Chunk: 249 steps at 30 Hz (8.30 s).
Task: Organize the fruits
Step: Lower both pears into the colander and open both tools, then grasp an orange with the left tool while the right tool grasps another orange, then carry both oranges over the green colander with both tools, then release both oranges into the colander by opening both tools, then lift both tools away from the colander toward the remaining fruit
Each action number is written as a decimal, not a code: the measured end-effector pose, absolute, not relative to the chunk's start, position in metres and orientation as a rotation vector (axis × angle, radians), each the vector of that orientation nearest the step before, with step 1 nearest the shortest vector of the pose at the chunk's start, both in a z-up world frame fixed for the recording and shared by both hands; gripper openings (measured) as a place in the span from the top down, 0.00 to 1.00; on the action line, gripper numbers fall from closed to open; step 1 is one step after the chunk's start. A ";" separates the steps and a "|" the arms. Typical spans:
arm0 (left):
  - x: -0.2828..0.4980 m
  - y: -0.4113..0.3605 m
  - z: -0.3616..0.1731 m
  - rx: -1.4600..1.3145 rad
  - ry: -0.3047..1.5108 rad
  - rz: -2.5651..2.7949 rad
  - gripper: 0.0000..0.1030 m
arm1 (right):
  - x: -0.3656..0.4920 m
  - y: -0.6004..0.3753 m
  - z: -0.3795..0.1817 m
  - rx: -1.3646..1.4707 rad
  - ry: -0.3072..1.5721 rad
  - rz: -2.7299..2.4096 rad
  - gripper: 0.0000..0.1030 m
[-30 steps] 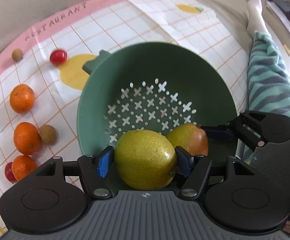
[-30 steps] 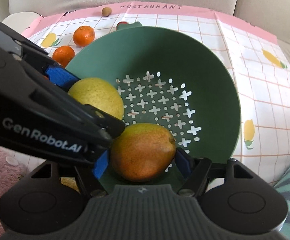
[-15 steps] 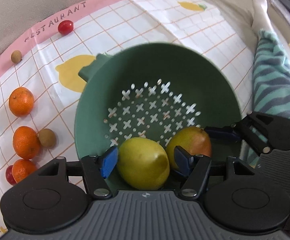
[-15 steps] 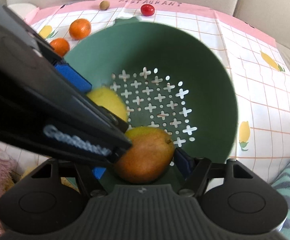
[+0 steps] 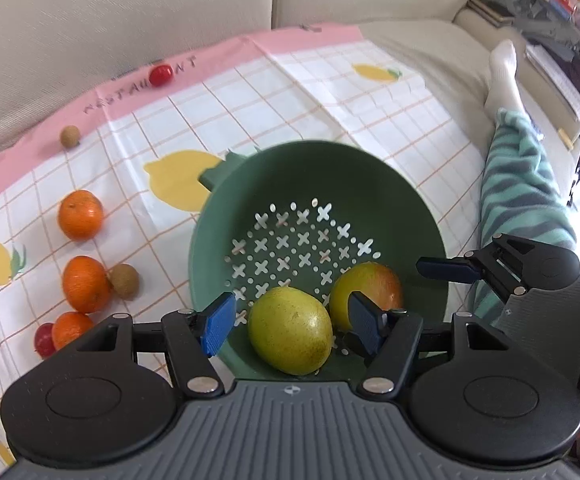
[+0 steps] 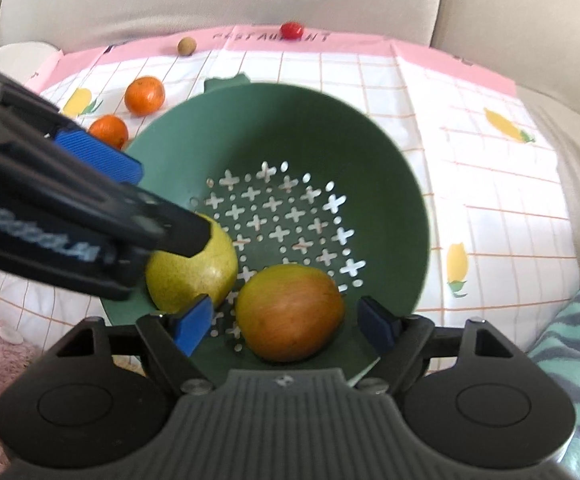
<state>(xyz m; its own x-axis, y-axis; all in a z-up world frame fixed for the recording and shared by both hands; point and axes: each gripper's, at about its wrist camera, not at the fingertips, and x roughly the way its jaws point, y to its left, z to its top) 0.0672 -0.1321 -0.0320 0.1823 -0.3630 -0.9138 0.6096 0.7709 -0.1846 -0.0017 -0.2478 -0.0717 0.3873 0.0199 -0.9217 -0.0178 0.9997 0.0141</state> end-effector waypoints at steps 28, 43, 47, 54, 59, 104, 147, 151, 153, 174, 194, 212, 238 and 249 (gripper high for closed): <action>0.043 0.012 0.017 0.058 0.966 -0.432 0.27 | -0.035 -0.184 -0.021 0.129 0.830 0.097 0.14; 0.038 0.028 -0.021 0.094 0.984 -0.454 0.30 | -0.019 -0.128 -0.030 -0.175 0.814 0.244 0.43; 0.042 0.025 -0.033 0.126 1.003 -0.457 0.31 | -0.005 -0.134 -0.033 -0.214 0.826 0.228 0.52; 0.051 0.015 -0.061 0.177 1.051 -0.479 0.32 | 0.016 -0.142 -0.037 -0.175 0.850 0.242 0.61; 0.064 0.018 -0.083 0.124 1.110 -0.482 0.37 | 0.025 -0.135 -0.043 -0.160 0.853 0.283 0.64; 0.089 0.084 -0.073 -0.172 1.056 -0.210 0.58 | 0.065 -0.036 -0.107 -0.468 0.849 0.516 0.64; 0.039 -0.002 -0.008 0.071 0.888 -0.360 0.58 | -0.004 -0.132 -0.034 -0.312 0.731 0.229 0.63; 0.034 -0.021 -0.006 0.103 0.892 -0.404 0.58 | -0.012 -0.151 -0.032 -0.287 0.728 0.189 0.63; 0.032 -0.030 -0.006 0.119 0.894 -0.424 0.57 | -0.015 -0.161 -0.033 -0.275 0.734 0.168 0.63; 0.044 -0.103 -0.022 0.205 0.983 -0.665 0.58 | -0.011 -0.222 -0.069 -0.170 0.876 0.060 0.63; 0.079 -0.153 -0.065 0.335 1.147 -0.623 0.58 | 0.003 -0.236 -0.093 -0.163 0.920 0.087 0.63; 0.083 -0.167 -0.077 0.433 1.171 -0.572 0.51 | 0.006 -0.238 -0.105 -0.184 0.951 0.095 0.71; 0.050 -0.109 -0.006 0.315 0.938 -0.509 0.40 | -0.012 -0.228 -0.061 -0.107 0.824 0.015 0.23; 0.065 -0.059 0.005 0.185 0.915 -0.447 0.40 | -0.010 -0.205 -0.039 -0.085 0.801 0.055 0.15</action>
<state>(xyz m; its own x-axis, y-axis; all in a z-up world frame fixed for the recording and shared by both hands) 0.0651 -0.0594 0.0051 0.5264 -0.2939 -0.7978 0.4490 0.8930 -0.0328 -0.0096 -0.2047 -0.0389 0.6948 0.0175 -0.7190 -0.0816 0.9952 -0.0547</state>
